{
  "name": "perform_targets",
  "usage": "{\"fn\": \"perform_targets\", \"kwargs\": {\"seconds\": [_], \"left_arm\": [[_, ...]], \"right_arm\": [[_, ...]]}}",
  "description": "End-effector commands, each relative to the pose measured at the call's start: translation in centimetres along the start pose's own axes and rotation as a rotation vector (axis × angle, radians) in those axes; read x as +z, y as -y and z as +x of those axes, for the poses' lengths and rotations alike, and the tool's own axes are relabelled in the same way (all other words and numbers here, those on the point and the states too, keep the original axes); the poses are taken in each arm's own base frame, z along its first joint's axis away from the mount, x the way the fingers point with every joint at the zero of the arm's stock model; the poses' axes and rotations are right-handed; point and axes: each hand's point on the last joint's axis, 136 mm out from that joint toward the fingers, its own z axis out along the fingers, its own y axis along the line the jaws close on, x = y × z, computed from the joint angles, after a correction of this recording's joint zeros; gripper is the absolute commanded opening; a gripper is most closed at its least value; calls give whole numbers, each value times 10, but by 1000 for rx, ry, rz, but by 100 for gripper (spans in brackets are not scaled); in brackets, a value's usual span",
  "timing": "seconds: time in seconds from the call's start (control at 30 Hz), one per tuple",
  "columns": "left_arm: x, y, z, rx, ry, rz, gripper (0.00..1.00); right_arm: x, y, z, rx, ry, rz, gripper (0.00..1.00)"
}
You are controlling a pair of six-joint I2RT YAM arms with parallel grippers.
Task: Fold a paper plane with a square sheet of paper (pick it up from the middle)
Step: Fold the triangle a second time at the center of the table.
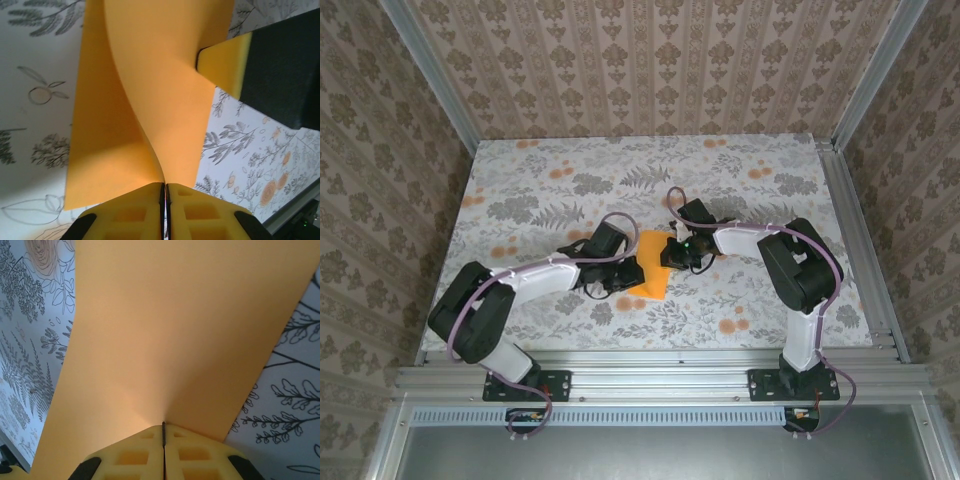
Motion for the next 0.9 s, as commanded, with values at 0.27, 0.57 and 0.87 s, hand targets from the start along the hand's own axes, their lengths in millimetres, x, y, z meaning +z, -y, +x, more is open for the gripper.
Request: {"fn": "perform_targets", "kwargs": {"seconds": [0.27,0.57,0.87], "left_arm": [[13,24,-12,41,-24,51,12],[27,32,-22,46,-35,67,12],[42,36,-30,49,-36,70,11]], "right_arm": [[5,11,5,-14,-30,44,9],[8,11,7,-17,-39,31,8],[8,11,7,-7,-31,21,7]]}}
